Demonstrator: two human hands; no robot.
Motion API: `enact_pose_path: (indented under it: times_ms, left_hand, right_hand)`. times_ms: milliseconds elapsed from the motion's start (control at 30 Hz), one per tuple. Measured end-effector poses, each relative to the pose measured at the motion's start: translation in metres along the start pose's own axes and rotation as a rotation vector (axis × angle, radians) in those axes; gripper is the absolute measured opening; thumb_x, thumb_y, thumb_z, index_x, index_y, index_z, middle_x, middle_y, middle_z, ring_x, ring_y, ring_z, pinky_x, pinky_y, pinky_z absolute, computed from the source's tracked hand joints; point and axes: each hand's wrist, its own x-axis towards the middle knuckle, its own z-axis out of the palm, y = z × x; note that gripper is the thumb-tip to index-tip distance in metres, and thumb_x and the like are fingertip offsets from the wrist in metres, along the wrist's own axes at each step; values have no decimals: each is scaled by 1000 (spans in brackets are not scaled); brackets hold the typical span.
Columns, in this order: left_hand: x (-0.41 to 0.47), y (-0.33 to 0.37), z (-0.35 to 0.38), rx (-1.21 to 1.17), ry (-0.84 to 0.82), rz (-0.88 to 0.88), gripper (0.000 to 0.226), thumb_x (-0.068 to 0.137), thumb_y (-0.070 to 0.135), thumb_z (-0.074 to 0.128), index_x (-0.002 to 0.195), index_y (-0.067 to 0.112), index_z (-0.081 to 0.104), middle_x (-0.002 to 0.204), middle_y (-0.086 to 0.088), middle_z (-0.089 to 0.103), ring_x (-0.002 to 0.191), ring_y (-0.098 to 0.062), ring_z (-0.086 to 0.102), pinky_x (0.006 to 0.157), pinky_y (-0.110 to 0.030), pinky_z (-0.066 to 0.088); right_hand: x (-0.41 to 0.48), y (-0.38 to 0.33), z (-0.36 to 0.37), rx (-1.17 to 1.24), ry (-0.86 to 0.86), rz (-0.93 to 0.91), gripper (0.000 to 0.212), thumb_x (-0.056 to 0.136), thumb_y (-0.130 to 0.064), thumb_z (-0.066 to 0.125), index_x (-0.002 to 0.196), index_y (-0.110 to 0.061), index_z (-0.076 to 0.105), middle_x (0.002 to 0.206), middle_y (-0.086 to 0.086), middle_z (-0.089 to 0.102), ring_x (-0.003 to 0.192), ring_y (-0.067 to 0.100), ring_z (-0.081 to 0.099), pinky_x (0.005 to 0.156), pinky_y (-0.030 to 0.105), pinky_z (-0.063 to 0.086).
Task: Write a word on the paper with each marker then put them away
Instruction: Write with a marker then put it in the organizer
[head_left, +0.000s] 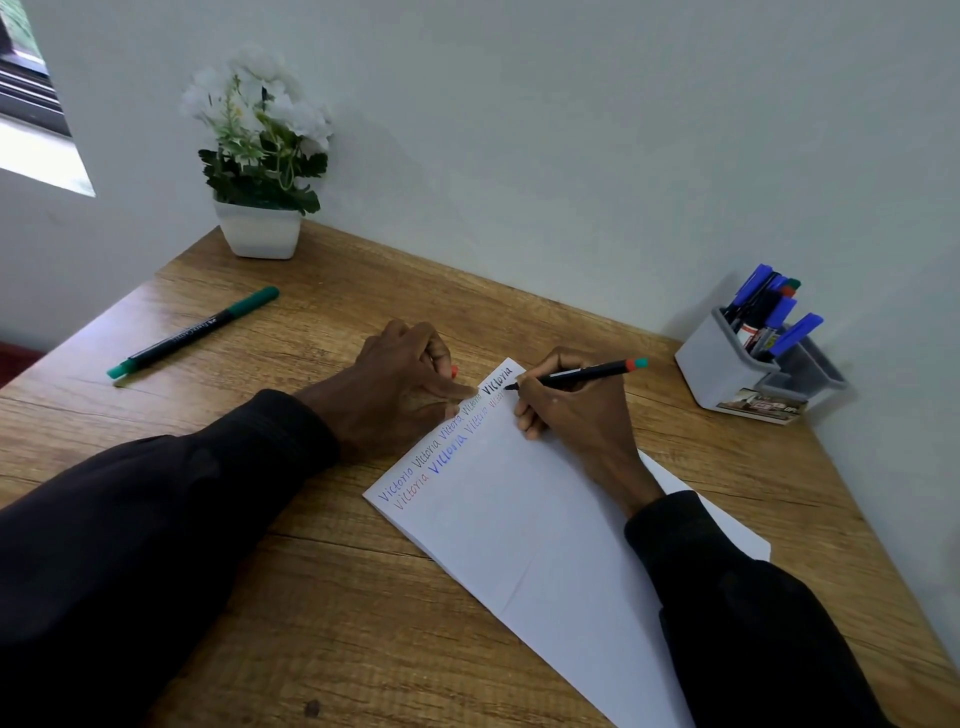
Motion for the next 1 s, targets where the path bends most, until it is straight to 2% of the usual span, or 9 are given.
enact_pose_path:
  times_ms: [100, 233, 333, 400, 500, 600, 700, 867, 1000]
  left_hand:
    - [0, -4, 2, 62, -9, 23, 27, 87, 35, 67, 111, 46, 63, 109, 7, 46, 106, -11, 37, 84, -27, 36]
    - [0, -5, 3, 48, -2, 24, 28, 86, 35, 68, 111, 47, 63, 108, 6, 46, 104, -12, 37, 87, -30, 37]
    - [0, -7, 2, -47, 61, -1, 25, 82, 31, 75, 95, 48, 62, 105, 8, 48, 103, -9, 40, 88, -32, 42]
    - [2, -12, 2, -47, 147, -24, 24, 80, 33, 76, 103, 37, 71, 106, 10, 47, 103, -10, 41, 88, -35, 46]
    - [5, -17, -2, -56, 273, -129, 32, 80, 33, 75, 112, 33, 71, 107, 7, 49, 106, -13, 44, 91, -34, 45]
    - [4, -21, -4, -2, 299, -204, 33, 80, 32, 76, 112, 27, 71, 108, 4, 52, 107, -15, 46, 93, -38, 46]
    - [3, -20, -5, 23, 269, -223, 27, 82, 29, 75, 108, 26, 73, 105, 5, 54, 104, -13, 47, 88, -34, 46]
    - [-1, -12, -12, -105, 295, -248, 18, 77, 18, 80, 95, 21, 76, 95, 5, 67, 91, -10, 59, 79, -26, 50]
    - [-9, 1, -20, -347, 362, -276, 16, 77, 8, 78, 93, 13, 77, 85, 2, 74, 77, 3, 66, 63, -6, 46]
  right_hand:
    - [1, 0, 0, 39, 28, 43, 8, 83, 9, 63, 78, 15, 60, 62, 22, 69, 47, 29, 63, 47, 31, 52]
    - [5, 1, -6, 246, 86, 105, 12, 88, 11, 59, 76, 9, 62, 63, 22, 67, 47, 26, 60, 47, 29, 50]
    - [8, -1, -10, 364, 83, 139, 19, 90, 11, 60, 73, 2, 62, 63, 19, 67, 47, 22, 60, 44, 26, 50]
    - [9, -1, -11, 408, 83, 146, 18, 91, 9, 60, 74, 2, 62, 62, 18, 67, 46, 21, 60, 44, 25, 49]
    - [11, 0, -13, 455, 65, 158, 16, 92, 9, 59, 77, 4, 63, 63, 17, 68, 48, 20, 62, 44, 24, 50]
    - [12, -2, -16, 492, 4, 194, 14, 94, 8, 59, 83, 4, 66, 65, 16, 69, 52, 18, 65, 49, 22, 53]
    - [13, -6, -20, 563, -50, 250, 15, 97, 4, 56, 90, 7, 69, 69, 17, 72, 56, 17, 68, 54, 22, 57]
    - [15, -22, -35, 616, -174, 287, 38, 98, -11, 40, 105, 15, 67, 80, 23, 72, 62, 23, 68, 56, 25, 56]
    - [-1, -39, -39, 568, -207, 139, 11, 97, -1, 55, 88, -2, 61, 75, 19, 69, 59, 24, 64, 52, 26, 51]
